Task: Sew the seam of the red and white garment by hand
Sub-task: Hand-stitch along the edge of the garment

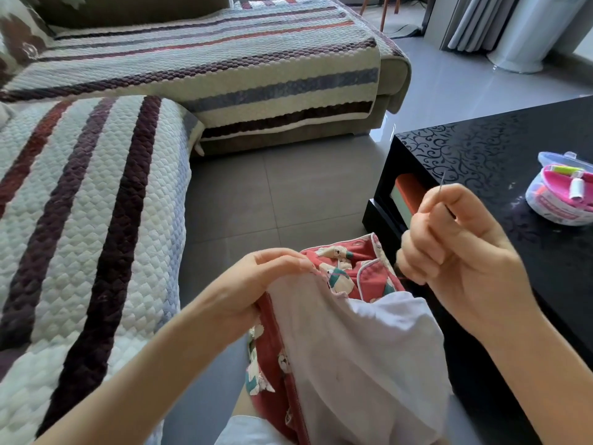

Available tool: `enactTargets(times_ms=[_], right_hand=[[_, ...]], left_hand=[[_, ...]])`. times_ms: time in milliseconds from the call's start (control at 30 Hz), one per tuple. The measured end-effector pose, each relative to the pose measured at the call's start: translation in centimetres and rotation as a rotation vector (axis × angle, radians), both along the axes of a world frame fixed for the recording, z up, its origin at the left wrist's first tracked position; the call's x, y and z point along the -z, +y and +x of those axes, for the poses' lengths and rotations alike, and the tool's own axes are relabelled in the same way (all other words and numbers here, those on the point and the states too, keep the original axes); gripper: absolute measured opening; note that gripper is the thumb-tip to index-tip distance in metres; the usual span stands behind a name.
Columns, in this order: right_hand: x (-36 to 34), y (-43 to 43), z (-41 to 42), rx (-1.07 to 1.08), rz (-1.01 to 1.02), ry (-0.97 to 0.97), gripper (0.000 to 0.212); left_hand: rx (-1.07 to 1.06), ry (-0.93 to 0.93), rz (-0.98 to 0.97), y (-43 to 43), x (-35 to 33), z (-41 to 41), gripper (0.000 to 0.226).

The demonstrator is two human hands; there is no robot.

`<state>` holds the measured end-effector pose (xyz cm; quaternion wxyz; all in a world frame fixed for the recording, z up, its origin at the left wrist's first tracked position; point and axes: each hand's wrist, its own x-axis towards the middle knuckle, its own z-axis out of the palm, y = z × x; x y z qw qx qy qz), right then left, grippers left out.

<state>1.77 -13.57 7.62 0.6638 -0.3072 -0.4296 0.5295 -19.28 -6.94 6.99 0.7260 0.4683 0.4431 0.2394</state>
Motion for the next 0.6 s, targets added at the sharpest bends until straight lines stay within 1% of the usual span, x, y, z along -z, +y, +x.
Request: enactTargets(times_ms=[33, 100, 200, 267, 333, 367, 433, 500, 533, 600], right_hand=[[-0.2, 0.1, 0.3, 0.002, -0.007, 0.01, 0.016], [-0.4, 0.5, 0.9, 0.024, -0.008, -0.028, 0.016], [-0.5, 1.0, 1.2, 0.086, -0.025, -0.193, 0.022], [-0.4, 1.1, 1.1, 0.104, -0.042, -0.249, 0.024], [-0.3, 1.1, 1.1, 0.084, -0.045, -0.229, 0.024], [-0.2, 1.0, 1.1, 0.069, -0.044, -0.216, 0.024], [-0.3, 0.8, 1.1, 0.039, -0.045, -0.192, 0.025], [-0.3, 0.5, 1.3, 0.004, -0.053, -0.161, 0.025], [-0.3, 0.4, 1.3, -0.014, -0.059, -0.146, 0.025], [-0.2, 0.2, 1.1, -0.038, -0.076, -0.129, 0.026]], left_hand=[[0.028, 0.027, 0.021, 0.5, -0.1, -0.2, 0.006], [0.075, 0.091, 0.069, 1.5, -0.4, -0.2, 0.005], [0.124, 0.194, 0.164, 2.8, -0.7, -0.1, 0.005], [0.135, 0.212, 0.191, 3.4, -0.6, -0.1, 0.015], [0.142, 0.184, 0.165, 3.9, -0.6, 0.1, 0.028], [0.144, 0.172, 0.15, 4.0, -0.5, 0.2, 0.031], [0.161, 0.202, 0.184, 4.1, 0.1, 0.2, 0.025], [0.211, 0.367, 0.387, 4.5, 1.7, -0.2, 0.01], [0.269, 0.474, 0.511, 4.8, 2.7, -0.4, 0.011], [0.454, 0.653, 0.67, 5.2, 4.6, -0.8, 0.028]])
